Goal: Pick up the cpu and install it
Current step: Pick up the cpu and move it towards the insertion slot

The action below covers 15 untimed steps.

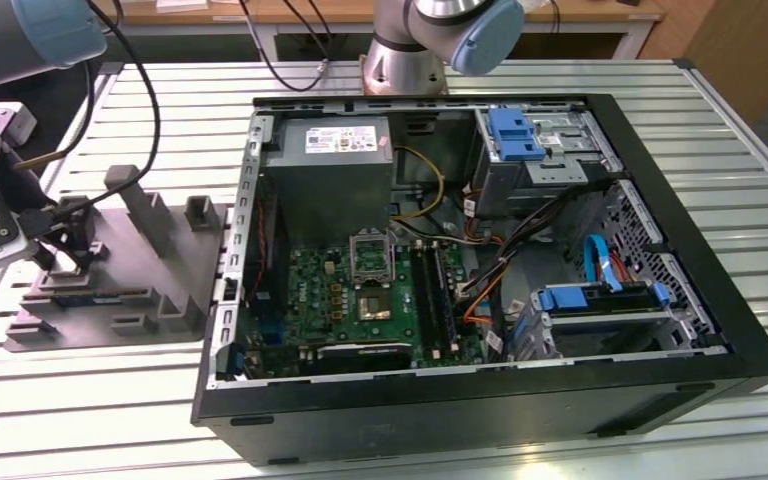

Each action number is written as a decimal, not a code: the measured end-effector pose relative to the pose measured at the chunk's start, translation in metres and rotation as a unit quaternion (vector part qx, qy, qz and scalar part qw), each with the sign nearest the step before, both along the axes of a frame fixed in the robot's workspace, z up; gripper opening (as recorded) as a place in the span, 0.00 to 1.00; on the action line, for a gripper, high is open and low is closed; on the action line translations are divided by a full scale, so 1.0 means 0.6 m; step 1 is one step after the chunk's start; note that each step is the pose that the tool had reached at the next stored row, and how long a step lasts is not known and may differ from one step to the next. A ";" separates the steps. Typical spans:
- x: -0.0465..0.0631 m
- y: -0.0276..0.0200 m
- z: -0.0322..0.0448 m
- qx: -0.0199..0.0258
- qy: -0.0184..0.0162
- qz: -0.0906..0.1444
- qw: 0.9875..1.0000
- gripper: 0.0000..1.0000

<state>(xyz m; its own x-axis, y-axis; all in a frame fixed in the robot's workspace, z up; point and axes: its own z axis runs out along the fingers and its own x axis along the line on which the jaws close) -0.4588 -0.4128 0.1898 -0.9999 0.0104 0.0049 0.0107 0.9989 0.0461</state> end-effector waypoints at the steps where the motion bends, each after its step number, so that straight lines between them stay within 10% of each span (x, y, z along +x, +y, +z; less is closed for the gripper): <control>1: 0.000 0.0000 0.000 0.000 0.000 0.000 1.000 0.47; 4: 0.000 -0.0001 0.001 0.006 0.000 0.000 1.000 0.47; 15: 0.000 0.0000 0.005 0.006 0.000 0.000 1.000 0.47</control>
